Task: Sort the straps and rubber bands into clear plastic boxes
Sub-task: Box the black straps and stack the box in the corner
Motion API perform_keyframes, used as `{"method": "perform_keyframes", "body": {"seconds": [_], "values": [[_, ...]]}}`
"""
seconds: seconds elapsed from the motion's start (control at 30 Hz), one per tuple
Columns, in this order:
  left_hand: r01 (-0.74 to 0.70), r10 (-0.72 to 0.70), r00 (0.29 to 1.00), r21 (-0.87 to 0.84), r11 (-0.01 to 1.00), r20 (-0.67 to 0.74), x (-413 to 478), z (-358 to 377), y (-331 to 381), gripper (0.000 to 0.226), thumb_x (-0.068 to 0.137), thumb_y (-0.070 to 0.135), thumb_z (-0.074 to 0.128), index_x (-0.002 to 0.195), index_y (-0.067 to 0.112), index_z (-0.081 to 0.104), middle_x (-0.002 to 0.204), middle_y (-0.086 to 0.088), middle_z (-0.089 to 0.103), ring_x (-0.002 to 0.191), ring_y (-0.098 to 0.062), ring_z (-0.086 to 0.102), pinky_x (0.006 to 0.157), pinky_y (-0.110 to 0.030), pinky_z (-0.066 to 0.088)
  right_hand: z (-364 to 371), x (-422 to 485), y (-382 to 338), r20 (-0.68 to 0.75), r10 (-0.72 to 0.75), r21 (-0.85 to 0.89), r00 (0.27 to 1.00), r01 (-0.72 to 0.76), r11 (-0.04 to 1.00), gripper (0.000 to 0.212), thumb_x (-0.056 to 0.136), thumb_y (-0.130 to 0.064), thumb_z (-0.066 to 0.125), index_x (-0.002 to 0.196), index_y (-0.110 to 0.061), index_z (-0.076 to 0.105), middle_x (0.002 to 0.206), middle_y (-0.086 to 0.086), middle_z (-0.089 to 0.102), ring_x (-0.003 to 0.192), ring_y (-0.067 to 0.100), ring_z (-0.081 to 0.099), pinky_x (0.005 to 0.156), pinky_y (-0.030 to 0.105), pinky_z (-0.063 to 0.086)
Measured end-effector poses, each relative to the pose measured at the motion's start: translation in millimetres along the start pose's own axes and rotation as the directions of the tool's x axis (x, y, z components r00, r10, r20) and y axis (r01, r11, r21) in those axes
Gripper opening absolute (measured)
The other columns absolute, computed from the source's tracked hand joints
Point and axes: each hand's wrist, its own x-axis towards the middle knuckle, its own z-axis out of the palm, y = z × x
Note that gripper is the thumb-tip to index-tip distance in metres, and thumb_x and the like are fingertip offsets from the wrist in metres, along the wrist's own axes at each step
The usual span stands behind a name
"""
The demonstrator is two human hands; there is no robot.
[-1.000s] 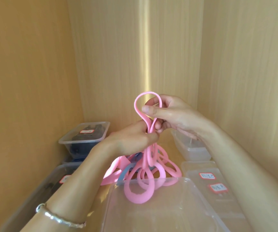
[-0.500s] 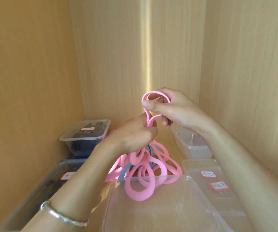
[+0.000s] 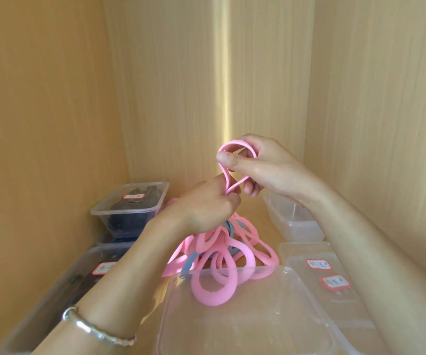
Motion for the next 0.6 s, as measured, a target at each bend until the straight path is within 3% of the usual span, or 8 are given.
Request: {"method": "perform_keyframes", "body": {"seconds": [0.23, 0.3, 0.47, 0.53, 0.6], "values": [[-0.024, 0.024, 0.999, -0.014, 1.000, -0.024, 0.4, 0.9, -1.4, 0.029, 0.087, 0.009, 0.047, 0.066, 0.027, 0.038, 0.054, 0.009, 0.036, 0.039, -0.003, 0.036, 0.039, -0.013, 0.027, 0.6, -0.6, -2.1, 0.038, -0.011, 0.020, 0.999, 0.010, 1.000, 0.030, 0.081, -0.034, 0.074, 0.101, -0.016, 0.061, 0.070, 0.000, 0.066, 0.052, 0.014, 0.061, 0.052, 0.026, 0.050], [-0.037, 0.037, 0.999, -0.024, 0.999, -0.019, 0.6, 1.4, -3.0, 0.024, 0.088, 0.012, 0.048, 0.070, 0.027, 0.043, 0.056, 0.008, 0.040, 0.042, -0.004, 0.037, 0.044, -0.014, 0.031, -0.1, -1.1, -2.5, 0.055, -0.007, 0.034, 0.998, 0.005, 0.999, 0.031, 0.079, -0.030, 0.077, 0.102, -0.016, 0.061, 0.072, 0.000, 0.066, 0.052, 0.013, 0.061, 0.052, 0.025, 0.051], [-0.096, 0.096, 0.995, -0.078, 0.992, -0.013, 1.8, 3.9, -5.7, 0.012, 0.093, 0.026, 0.049, 0.084, 0.034, 0.051, 0.078, 0.006, 0.058, 0.075, -0.016, 0.056, 0.075, -0.037, 0.050, -0.1, -1.4, -3.5, 0.093, 0.018, 0.010, 0.996, -0.019, 1.000, 0.037, 0.075, -0.028, 0.080, 0.105, -0.017, 0.060, 0.083, 0.004, 0.066, 0.055, 0.012, 0.063, 0.054, 0.025, 0.053], [-0.108, 0.107, 0.994, -0.077, 0.991, -0.010, 1.4, 3.8, -5.3, 0.015, 0.093, 0.027, 0.050, 0.082, 0.036, 0.052, 0.080, 0.009, 0.060, 0.079, -0.015, 0.058, 0.076, -0.036, 0.051, 0.0, -2.0, -3.5, 0.105, 0.021, -0.014, 0.994, -0.020, 1.000, 0.034, 0.076, -0.030, 0.080, 0.102, -0.021, 0.060, 0.084, 0.002, 0.066, 0.054, 0.011, 0.061, 0.053, 0.024, 0.051], [-0.116, 0.115, 0.993, -0.075, 0.990, -0.016, 1.9, 3.9, -6.2, 0.022, 0.094, 0.024, 0.050, 0.077, 0.036, 0.052, 0.070, 0.016, 0.055, 0.068, -0.008, 0.054, 0.067, -0.029, 0.047, 0.9, -2.2, -3.4, 0.111, 0.016, -0.036, 0.994, -0.012, 0.999, 0.032, 0.076, -0.032, 0.079, 0.101, -0.022, 0.060, 0.080, -0.001, 0.065, 0.052, 0.011, 0.059, 0.052, 0.024, 0.050]]}}
